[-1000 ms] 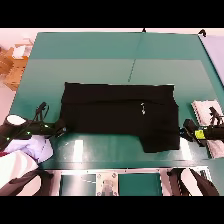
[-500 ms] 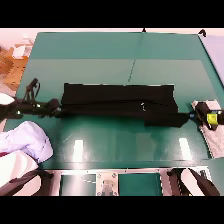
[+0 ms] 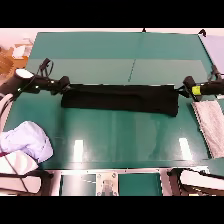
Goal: Fold the shirts.
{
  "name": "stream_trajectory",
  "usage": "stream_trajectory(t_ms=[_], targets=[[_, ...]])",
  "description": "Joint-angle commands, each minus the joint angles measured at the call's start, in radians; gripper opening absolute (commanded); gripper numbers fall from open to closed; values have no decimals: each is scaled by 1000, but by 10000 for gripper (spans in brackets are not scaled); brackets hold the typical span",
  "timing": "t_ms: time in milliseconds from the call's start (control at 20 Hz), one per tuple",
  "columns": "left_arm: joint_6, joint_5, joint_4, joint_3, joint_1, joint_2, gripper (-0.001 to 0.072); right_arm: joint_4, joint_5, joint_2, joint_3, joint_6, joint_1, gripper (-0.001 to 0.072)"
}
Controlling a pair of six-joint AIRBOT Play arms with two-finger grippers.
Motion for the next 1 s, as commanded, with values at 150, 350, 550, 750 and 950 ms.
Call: stream_trajectory(t_ms=[150, 350, 550, 750, 950], targets=[[-16, 100, -36, 126, -11, -123, 574, 24, -47, -280, 237, -100, 25, 91], [-16, -86, -65, 262, 69, -122, 574, -4, 146, -280, 374, -225, -72, 521], [-68, -199, -67, 373, 121, -122, 574, -17, 293, -307, 386, -344, -175, 613], [-64, -251, -107, 383, 108, -122, 573, 13, 367, -428, 386, -445, -181, 613], [-53, -261, -109, 383, 55, -122, 573, 101, 381, -556, 386, -507, -151, 614]])
